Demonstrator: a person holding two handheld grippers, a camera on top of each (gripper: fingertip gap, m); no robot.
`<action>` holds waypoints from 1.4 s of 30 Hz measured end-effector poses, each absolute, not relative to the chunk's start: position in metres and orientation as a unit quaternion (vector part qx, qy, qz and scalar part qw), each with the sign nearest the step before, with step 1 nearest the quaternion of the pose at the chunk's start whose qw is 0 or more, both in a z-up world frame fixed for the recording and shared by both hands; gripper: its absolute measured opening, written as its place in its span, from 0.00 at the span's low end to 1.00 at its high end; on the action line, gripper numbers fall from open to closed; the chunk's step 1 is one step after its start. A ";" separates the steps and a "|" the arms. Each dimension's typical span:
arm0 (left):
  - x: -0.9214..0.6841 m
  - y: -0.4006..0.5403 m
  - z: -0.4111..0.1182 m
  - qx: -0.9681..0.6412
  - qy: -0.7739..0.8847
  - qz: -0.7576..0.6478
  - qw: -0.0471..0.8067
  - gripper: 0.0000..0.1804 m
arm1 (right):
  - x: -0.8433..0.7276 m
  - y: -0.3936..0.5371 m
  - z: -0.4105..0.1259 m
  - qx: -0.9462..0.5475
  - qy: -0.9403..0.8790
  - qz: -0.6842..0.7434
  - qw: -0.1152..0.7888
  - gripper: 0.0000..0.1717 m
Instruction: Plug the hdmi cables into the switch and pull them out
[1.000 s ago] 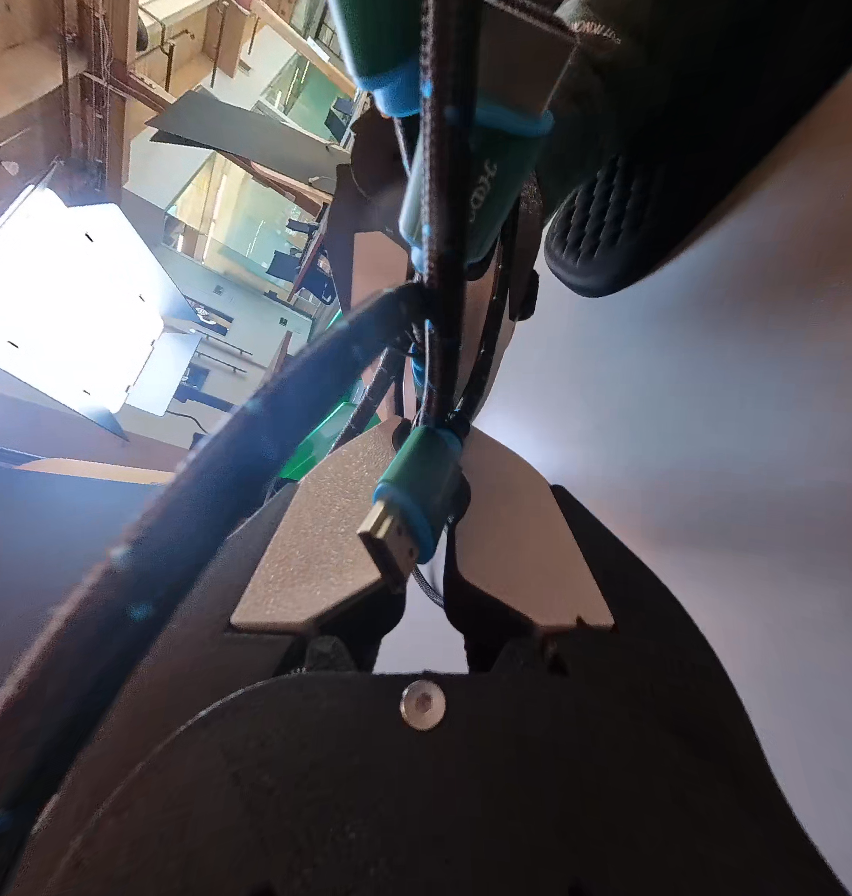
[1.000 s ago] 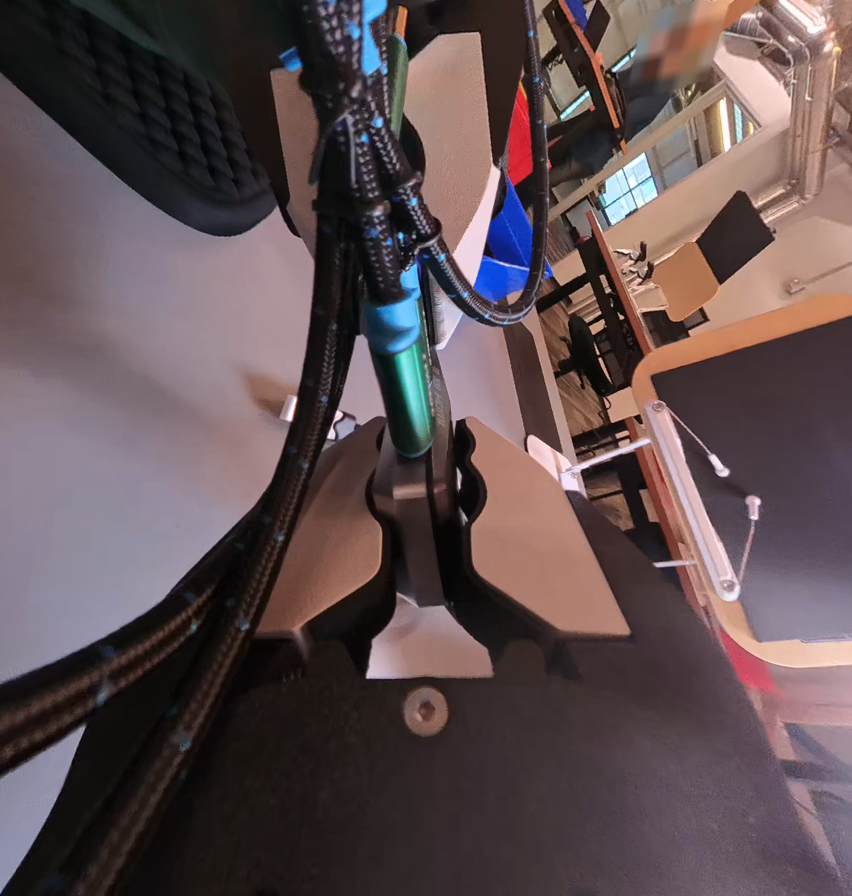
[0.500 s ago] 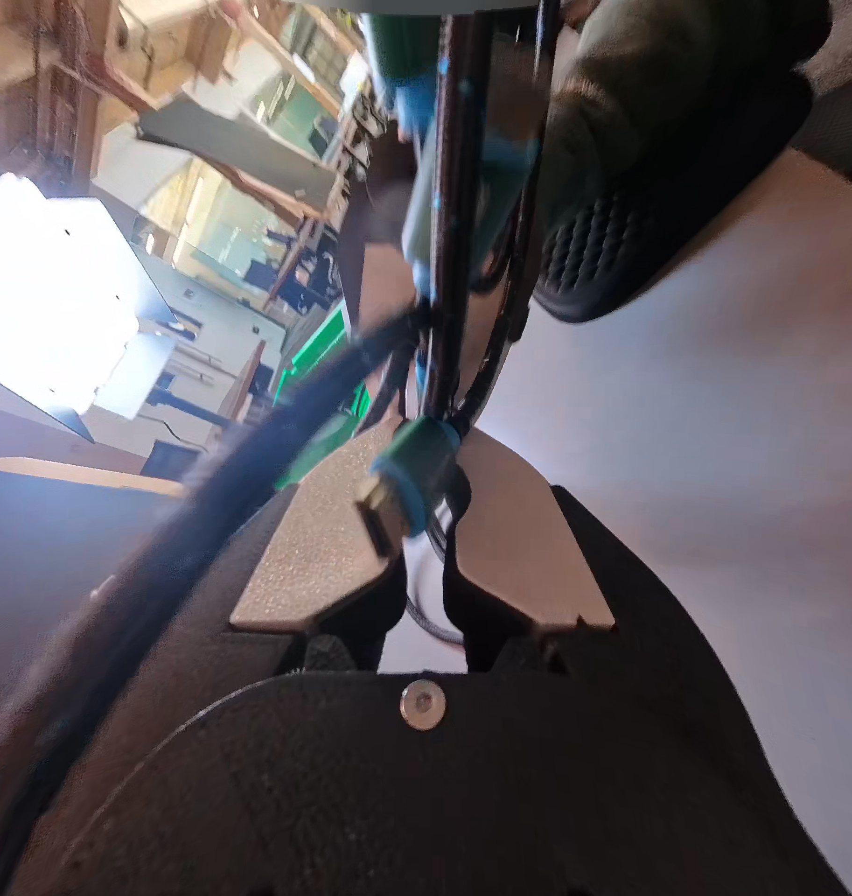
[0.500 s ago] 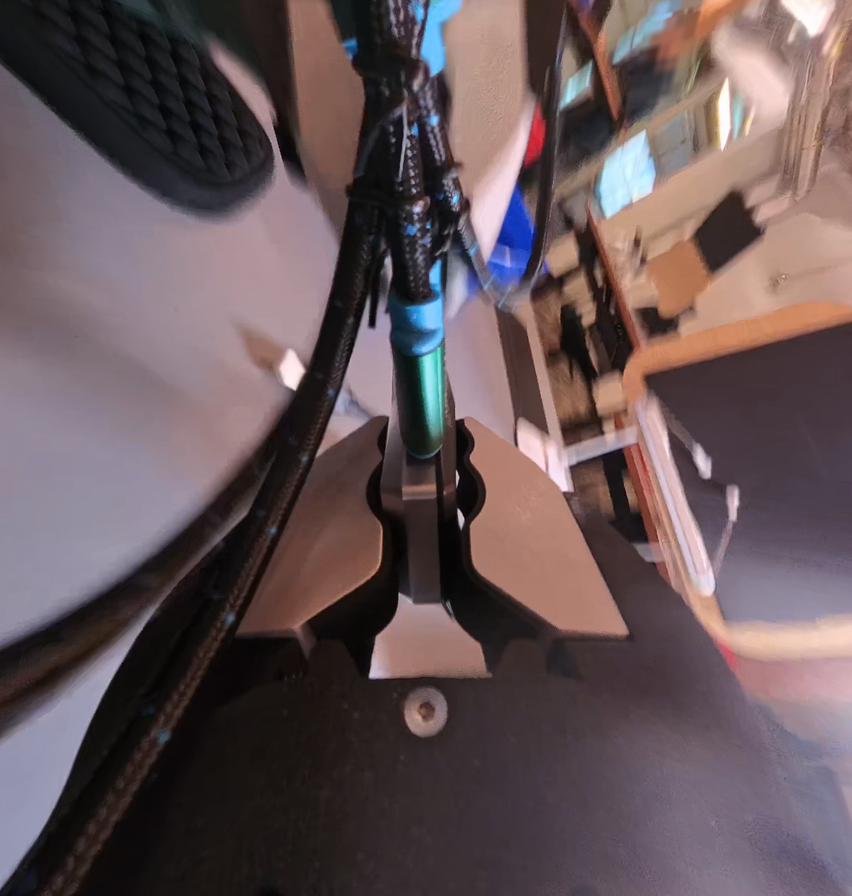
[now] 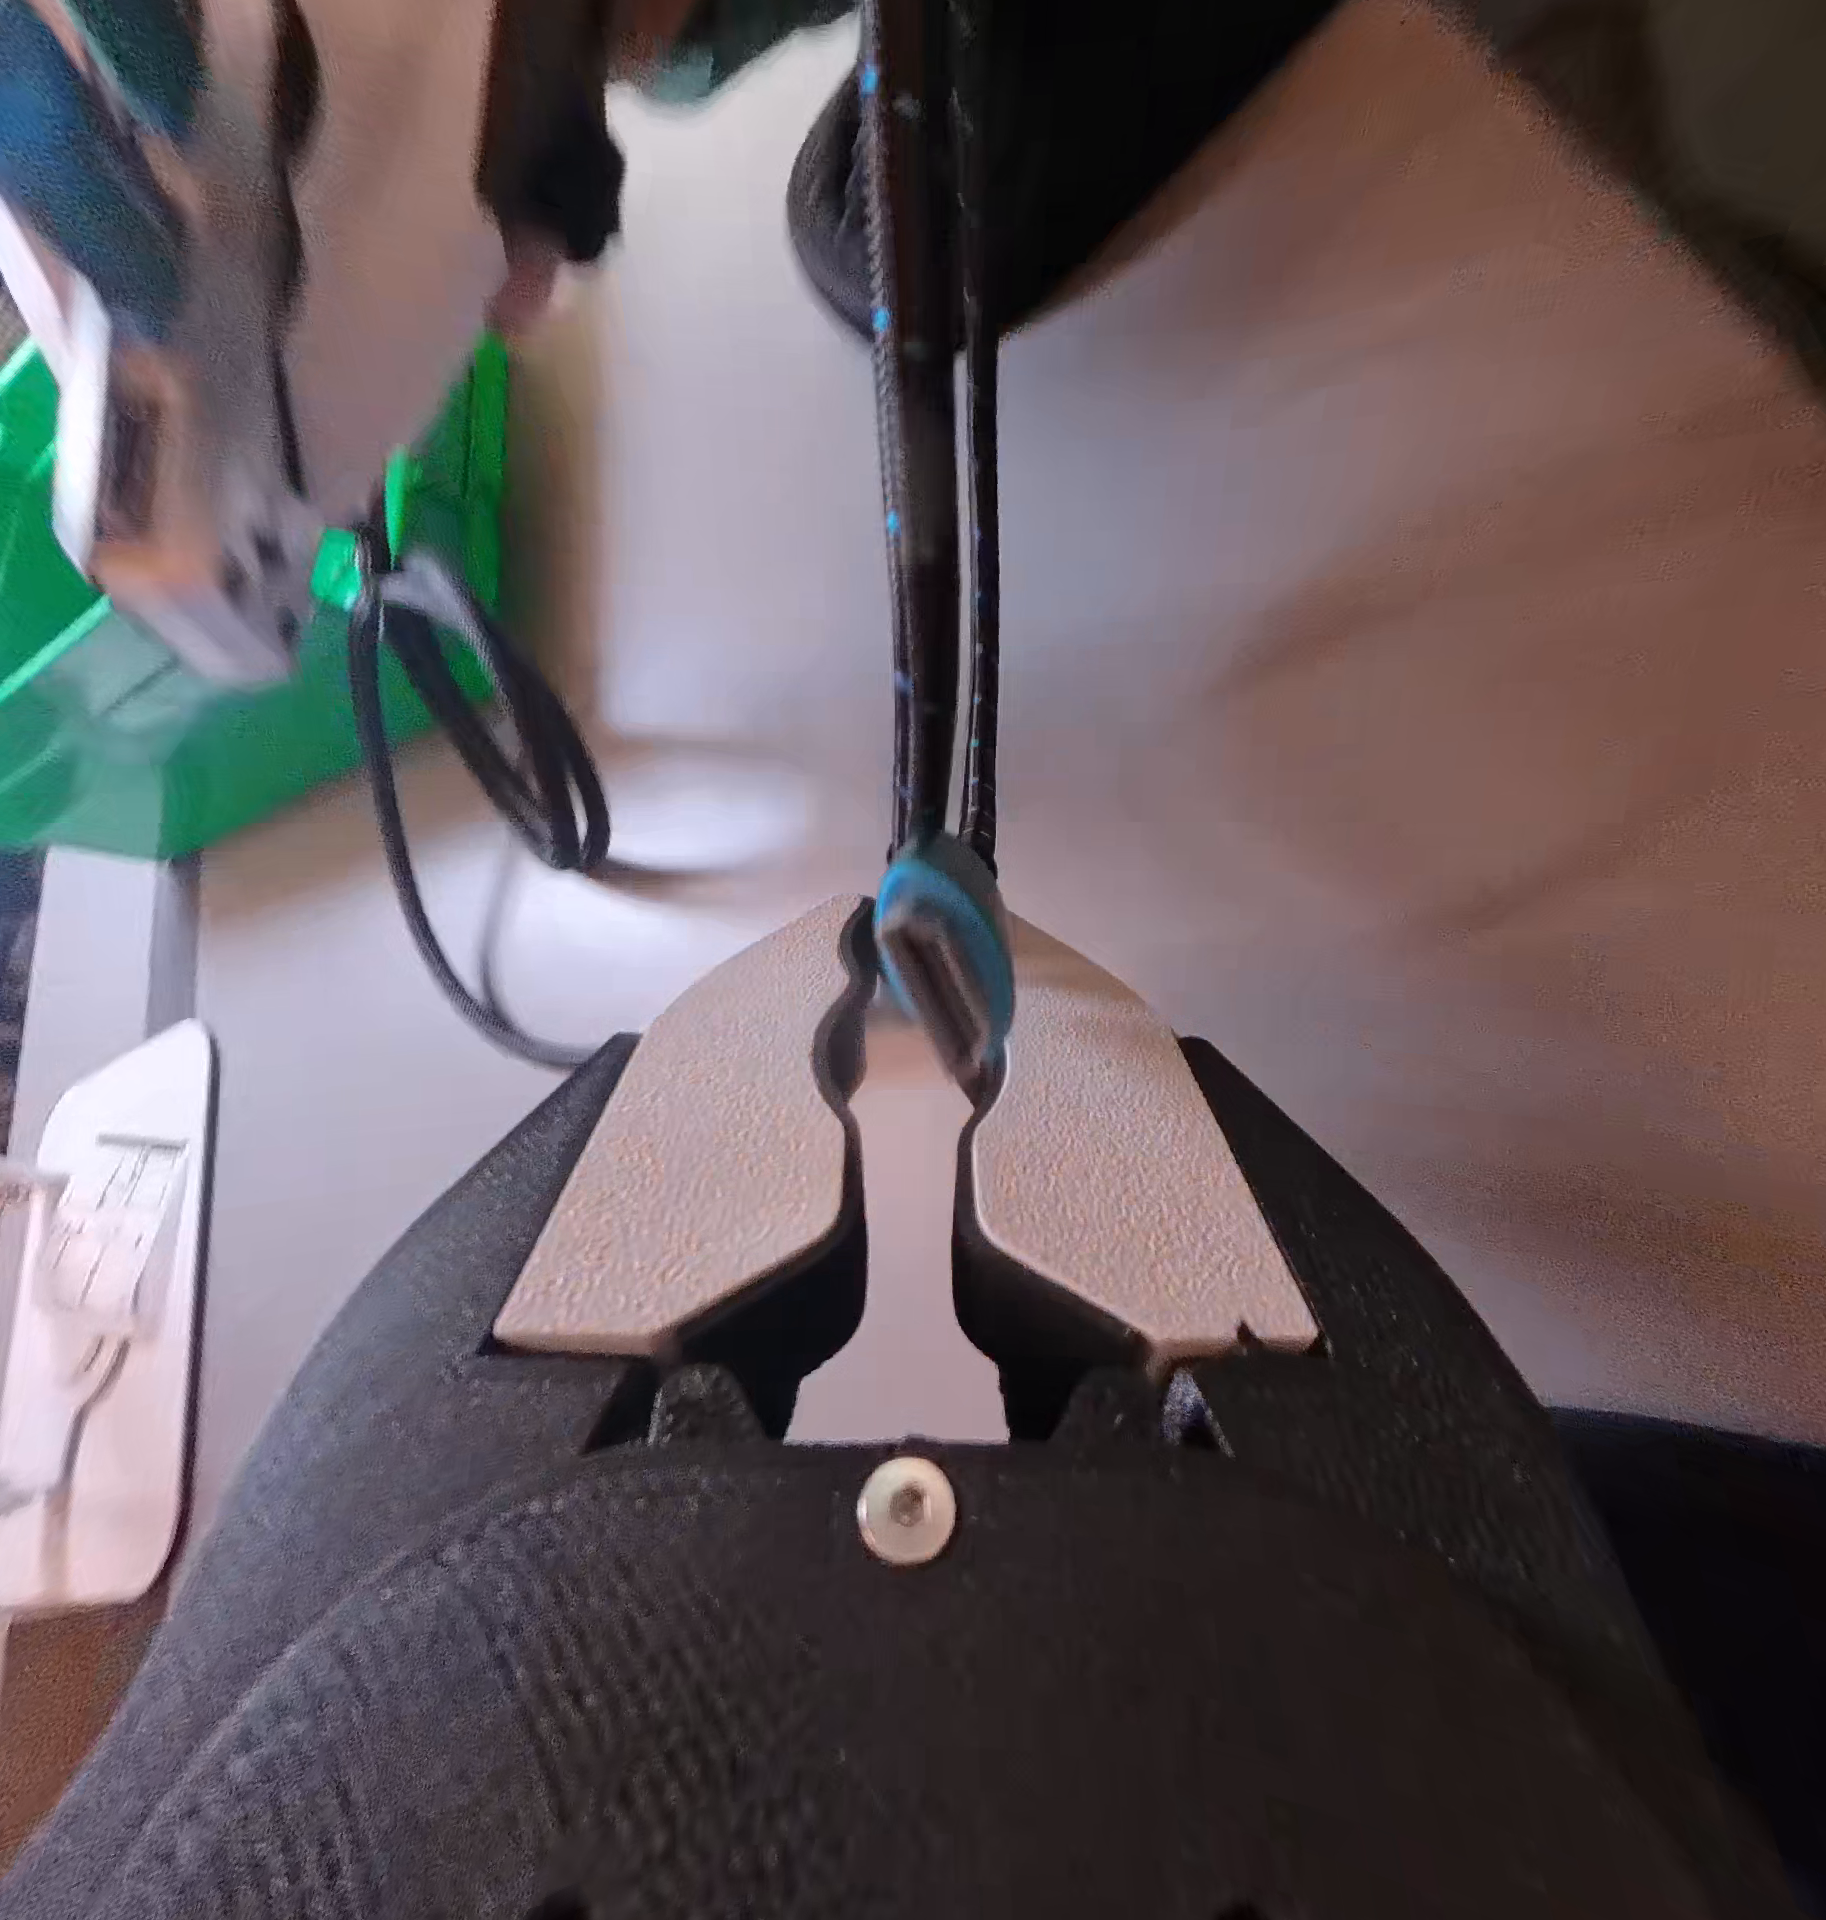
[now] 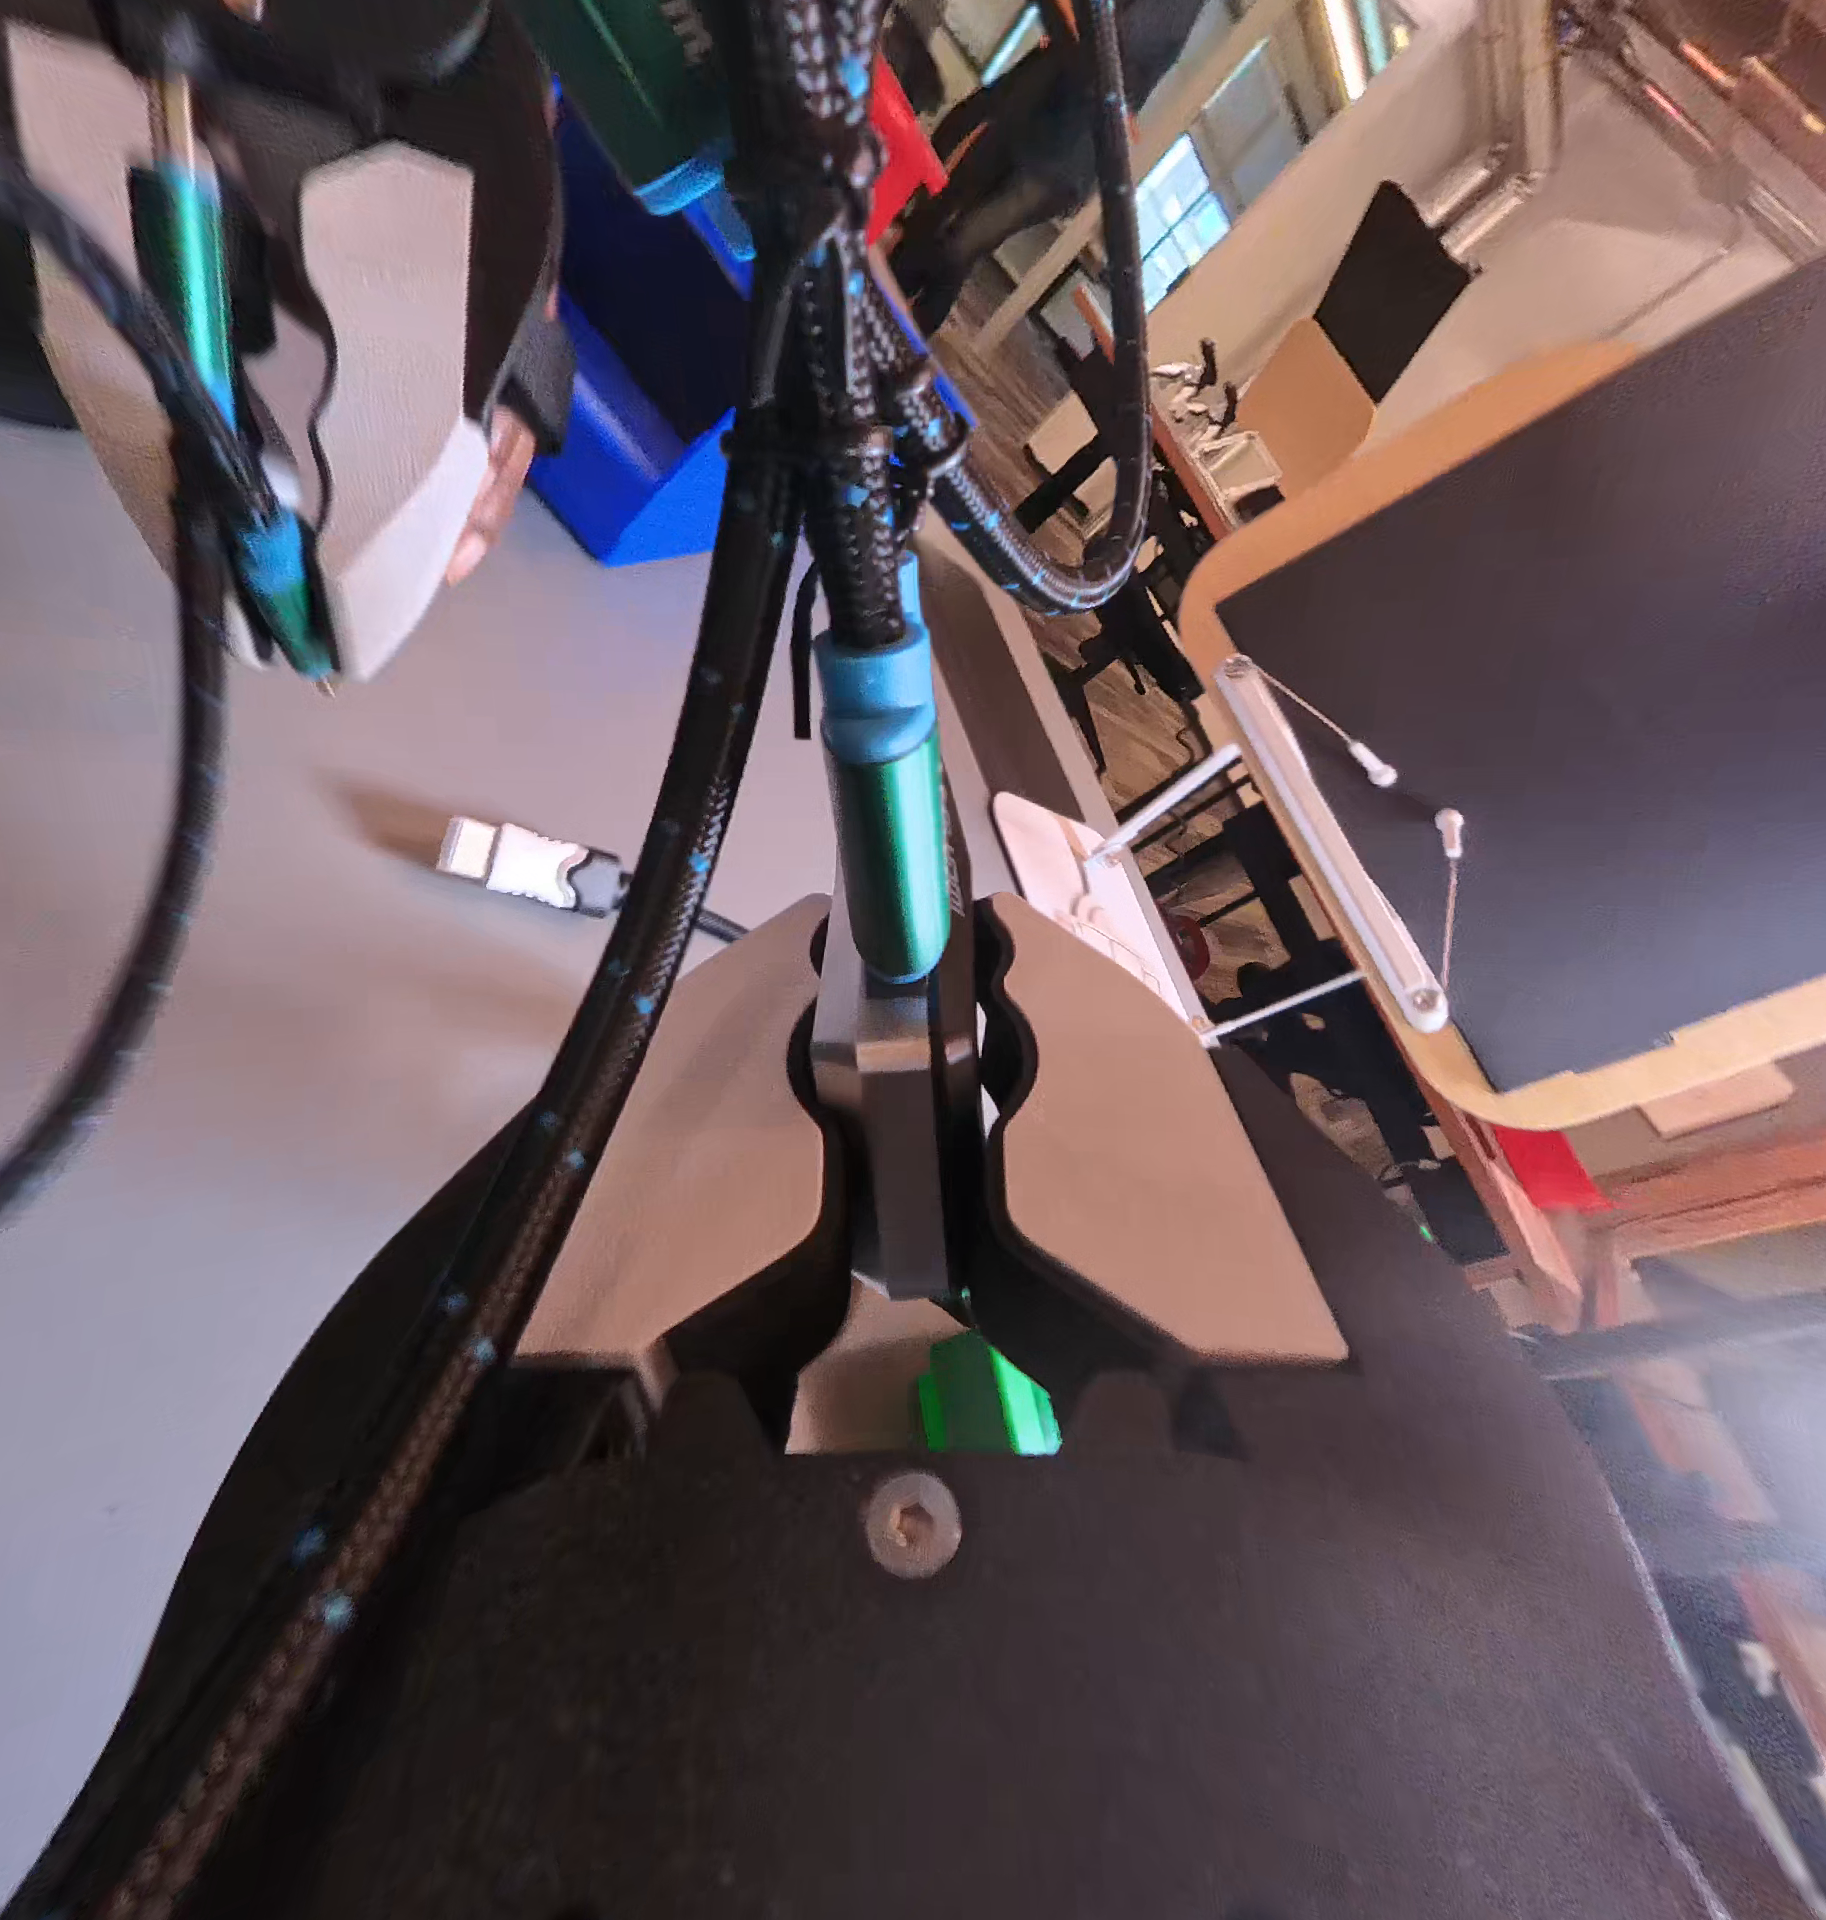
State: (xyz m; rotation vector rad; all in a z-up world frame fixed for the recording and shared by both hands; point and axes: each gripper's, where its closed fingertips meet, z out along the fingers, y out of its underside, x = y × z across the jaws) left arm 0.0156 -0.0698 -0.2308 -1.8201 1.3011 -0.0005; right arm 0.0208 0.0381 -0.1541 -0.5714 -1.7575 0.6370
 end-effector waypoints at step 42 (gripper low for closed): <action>0.023 -0.077 -0.102 -0.572 0.457 0.135 0.668 0.07 | 0.014 -0.010 -0.158 -0.205 -0.758 0.244 0.569 0.15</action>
